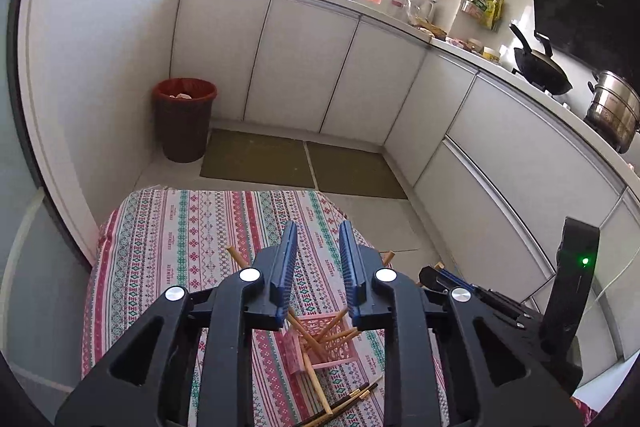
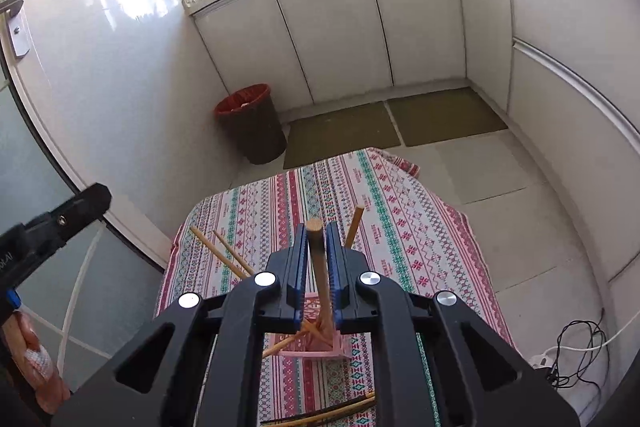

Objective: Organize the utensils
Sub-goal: 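Carry both chopsticks over the pink holder and open both tools to drop them, then lower the left tool to the dark chopsticks and close on one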

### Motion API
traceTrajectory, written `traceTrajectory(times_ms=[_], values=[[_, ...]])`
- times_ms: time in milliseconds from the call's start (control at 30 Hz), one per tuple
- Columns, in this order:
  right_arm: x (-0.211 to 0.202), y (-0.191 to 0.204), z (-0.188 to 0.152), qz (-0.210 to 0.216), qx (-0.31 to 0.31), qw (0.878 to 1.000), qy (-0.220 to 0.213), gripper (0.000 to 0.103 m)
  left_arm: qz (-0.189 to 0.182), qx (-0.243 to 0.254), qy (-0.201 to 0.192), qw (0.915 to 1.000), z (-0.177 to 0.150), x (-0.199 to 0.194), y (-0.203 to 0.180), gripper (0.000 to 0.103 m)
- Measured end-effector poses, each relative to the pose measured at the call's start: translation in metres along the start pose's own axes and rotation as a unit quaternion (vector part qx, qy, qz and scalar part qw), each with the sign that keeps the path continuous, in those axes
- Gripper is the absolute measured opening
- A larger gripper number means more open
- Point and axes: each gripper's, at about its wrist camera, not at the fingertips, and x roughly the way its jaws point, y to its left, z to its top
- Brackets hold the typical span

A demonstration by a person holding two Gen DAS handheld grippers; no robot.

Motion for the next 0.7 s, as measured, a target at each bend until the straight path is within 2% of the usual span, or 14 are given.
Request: traceTrajectory(times_ms=[100,167,200,233,300,367,400,467,500,533,567,700], values=[[0.003,0.001,-0.002,0.0,0.003,1.0,0.005,0.018,0.005,-0.014,-0.003,0.9999,0.002,-0.004,0.009,0.03],[0.001,0.002,-0.003,0.001,0.006,1.0,0.004,0.03,0.008,-0.024,-0.002,0.9997,0.002,-0.004,0.014,0.037],[0.0,0.003,-0.003,0.0,0.006,1.0,0.002,0.032,0.01,-0.026,0.001,0.9996,0.002,-0.003,0.016,0.045],[-0.004,0.004,-0.004,-0.002,0.004,1.0,-0.002,0.034,0.011,-0.026,0.004,0.9996,0.001,-0.002,0.017,0.049],[-0.01,0.005,-0.006,-0.009,0.001,1.0,-0.011,0.041,0.019,-0.022,0.011,0.9995,-0.002,0.0,0.017,0.05],[-0.016,0.004,-0.008,-0.016,0.002,1.0,-0.019,0.052,0.03,-0.015,0.017,0.9993,-0.005,0.001,0.016,0.057],[-0.019,0.003,-0.01,-0.019,0.003,1.0,-0.024,0.055,0.036,-0.012,0.017,0.9991,-0.007,0.0,0.015,0.064],[-0.026,0.001,-0.013,-0.034,0.006,0.999,-0.038,0.071,0.054,-0.004,0.013,0.9985,-0.011,-0.002,0.012,0.078],[-0.029,0.0,-0.014,-0.039,0.008,0.998,-0.046,0.074,0.059,0.0,0.011,0.9982,-0.013,-0.004,0.011,0.086],[-0.033,-0.001,-0.015,-0.045,0.012,0.997,-0.054,0.081,0.064,0.005,0.008,0.9979,-0.015,-0.005,0.01,0.089],[-0.037,-0.002,-0.017,-0.049,0.016,0.997,-0.061,0.085,0.067,0.009,0.006,0.9977,-0.017,-0.008,0.008,0.09],[-0.046,-0.008,-0.021,-0.059,0.028,0.996,-0.065,0.091,0.071,0.024,0.013,0.9971,-0.027,-0.011,0.002,0.093]])
